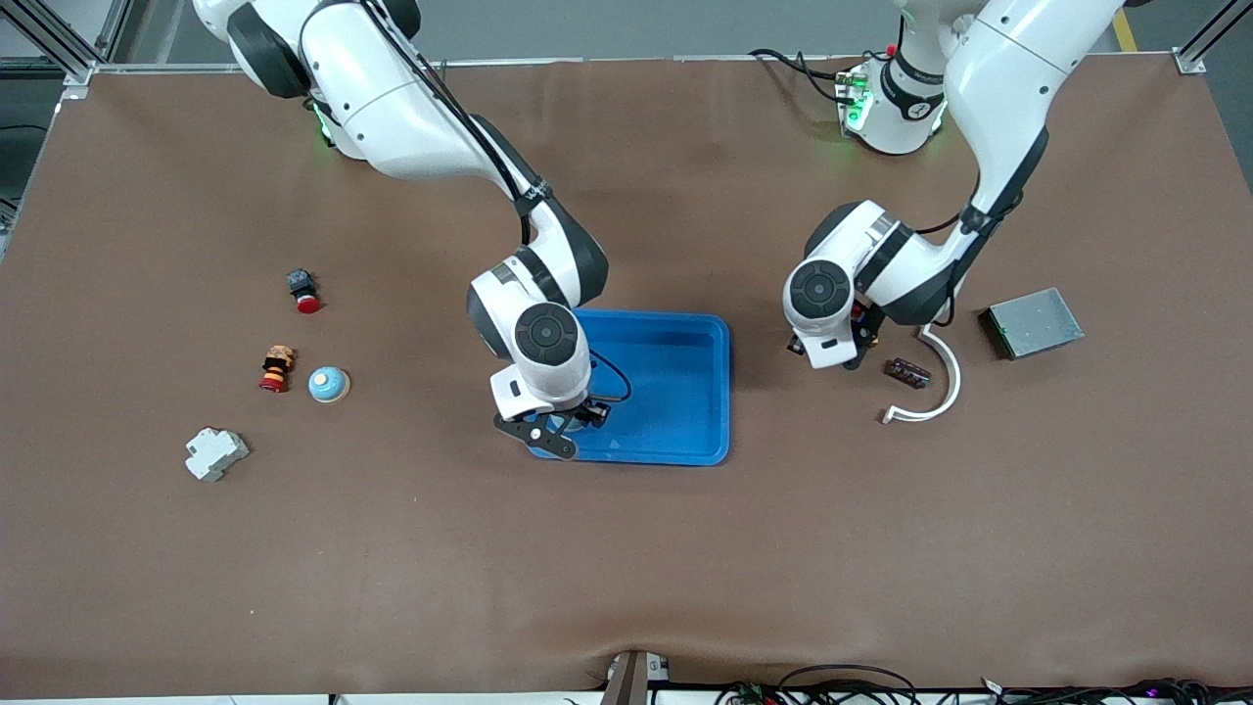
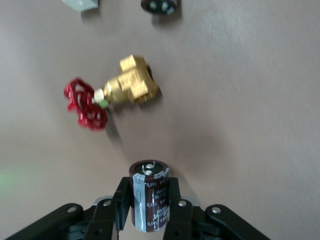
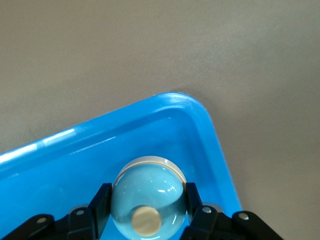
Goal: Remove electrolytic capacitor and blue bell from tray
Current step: 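Place the capacitor inside the bracket arc while the right gripper lifts the bell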
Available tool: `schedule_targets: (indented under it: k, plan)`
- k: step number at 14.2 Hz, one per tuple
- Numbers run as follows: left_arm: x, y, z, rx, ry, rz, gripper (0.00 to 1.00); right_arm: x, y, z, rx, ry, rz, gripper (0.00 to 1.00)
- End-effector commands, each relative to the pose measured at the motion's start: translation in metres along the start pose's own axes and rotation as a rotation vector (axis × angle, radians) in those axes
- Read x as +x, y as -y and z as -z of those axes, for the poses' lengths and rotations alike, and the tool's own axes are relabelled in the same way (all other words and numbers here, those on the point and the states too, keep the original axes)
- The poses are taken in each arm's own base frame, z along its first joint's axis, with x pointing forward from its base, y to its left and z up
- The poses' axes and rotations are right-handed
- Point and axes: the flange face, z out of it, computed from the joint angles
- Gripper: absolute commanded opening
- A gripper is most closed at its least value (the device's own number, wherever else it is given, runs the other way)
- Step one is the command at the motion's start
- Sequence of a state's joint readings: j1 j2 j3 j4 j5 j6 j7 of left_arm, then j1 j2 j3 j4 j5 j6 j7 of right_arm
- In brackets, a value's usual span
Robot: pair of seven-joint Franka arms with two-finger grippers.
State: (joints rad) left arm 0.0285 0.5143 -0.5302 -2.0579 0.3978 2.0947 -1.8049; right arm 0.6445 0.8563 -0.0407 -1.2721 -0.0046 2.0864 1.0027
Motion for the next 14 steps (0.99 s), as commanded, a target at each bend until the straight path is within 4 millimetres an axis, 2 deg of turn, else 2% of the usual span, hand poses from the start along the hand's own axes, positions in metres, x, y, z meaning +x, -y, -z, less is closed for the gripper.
schedule_targets:
  k: [1,2,3,4,5,7,8,10,12,13,14]
  plan:
    - [0.012,-0.003,-0.009,0.006,-0.002,-0.005,0.00,0.018,-0.019,0.038,-0.005,0.013,0.070,0.00]
    - [0.014,-0.005,-0.005,0.003,-0.005,-0.006,0.38,0.026,-0.028,0.049,0.000,0.008,0.101,0.00]
    - [0.018,-0.008,0.004,-0.011,-0.006,0.002,0.84,0.033,-0.038,0.050,-0.005,0.016,0.126,0.00]
    - [0.022,-0.011,0.015,-0.021,-0.013,0.010,1.00,0.041,-0.048,0.054,-0.003,0.014,0.149,0.00]
    - [0.029,-0.016,0.032,-0.031,-0.022,0.028,1.00,0.049,-0.059,0.056,-0.004,0.018,0.175,0.00]
    - [0.048,-0.026,0.081,-0.034,-0.041,0.062,1.00,0.063,-0.087,0.066,0.004,0.015,0.215,0.00]
    - [0.058,-0.030,0.108,-0.040,-0.050,0.061,1.00,0.072,-0.105,0.068,0.014,0.007,0.247,0.00]
    - [0.079,-0.033,0.158,-0.109,-0.050,0.011,1.00,0.087,-0.149,0.060,0.034,-0.014,0.320,0.00]
    - [0.115,-0.032,0.210,-0.192,-0.054,-0.015,1.00,0.103,-0.193,0.053,0.036,-0.017,0.393,0.00]
    - [0.145,-0.027,0.233,-0.233,-0.054,-0.035,1.00,0.112,-0.215,0.049,0.032,-0.008,0.421,0.00]
    - [0.176,-0.017,0.246,-0.260,-0.056,-0.083,1.00,0.118,-0.230,0.049,0.033,-0.009,0.450,0.00]
